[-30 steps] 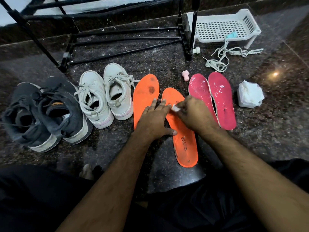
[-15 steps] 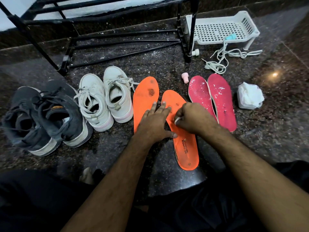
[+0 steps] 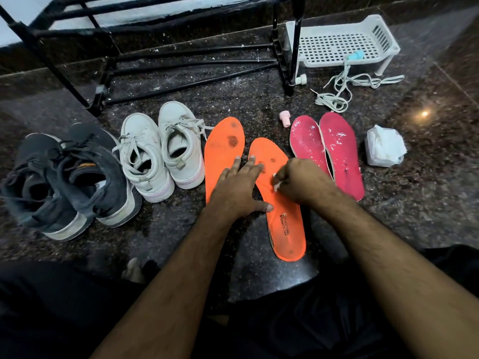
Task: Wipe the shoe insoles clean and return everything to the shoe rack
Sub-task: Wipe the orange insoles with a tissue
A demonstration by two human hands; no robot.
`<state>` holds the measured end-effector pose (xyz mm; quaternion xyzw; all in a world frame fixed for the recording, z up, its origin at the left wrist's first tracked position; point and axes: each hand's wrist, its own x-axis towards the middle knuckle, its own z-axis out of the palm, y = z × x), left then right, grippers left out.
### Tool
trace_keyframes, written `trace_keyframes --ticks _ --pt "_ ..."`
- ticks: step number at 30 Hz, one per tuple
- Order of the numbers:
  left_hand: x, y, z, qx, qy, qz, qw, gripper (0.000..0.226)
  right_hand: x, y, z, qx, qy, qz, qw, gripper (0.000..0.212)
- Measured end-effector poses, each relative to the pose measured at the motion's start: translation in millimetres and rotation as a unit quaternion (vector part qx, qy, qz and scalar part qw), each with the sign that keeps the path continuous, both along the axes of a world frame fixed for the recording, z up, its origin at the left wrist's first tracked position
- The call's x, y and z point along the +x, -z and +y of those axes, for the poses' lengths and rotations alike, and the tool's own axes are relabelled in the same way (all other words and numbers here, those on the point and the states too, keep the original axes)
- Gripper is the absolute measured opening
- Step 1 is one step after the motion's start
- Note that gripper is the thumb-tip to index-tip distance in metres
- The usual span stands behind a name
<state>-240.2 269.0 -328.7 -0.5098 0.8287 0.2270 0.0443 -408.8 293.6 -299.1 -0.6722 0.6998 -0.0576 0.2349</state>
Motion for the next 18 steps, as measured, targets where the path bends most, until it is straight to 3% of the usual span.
trace_keyframes --ticks 4,9,14,18 --pt "1 1 1 0.006 0.001 -0.001 1.000 0.105 -13 -3 -5 -0.072 0.086 -0.003 0.994 0.021" --pt "1 0 0 0.000 0.002 0.001 1.000 0.106 -11 -3 -4 0.007 0.025 -0.012 1.000 0.018" --pt "1 0 0 0.003 0.000 0.002 1.000 0.105 -11 -5 -3 -0.051 0.025 -0.011 0.998 0.022" --pt "1 1 0 0.001 -0.001 0.003 1.000 0.105 -9 0 -4 0.006 0.014 0.022 1.000 0.018"
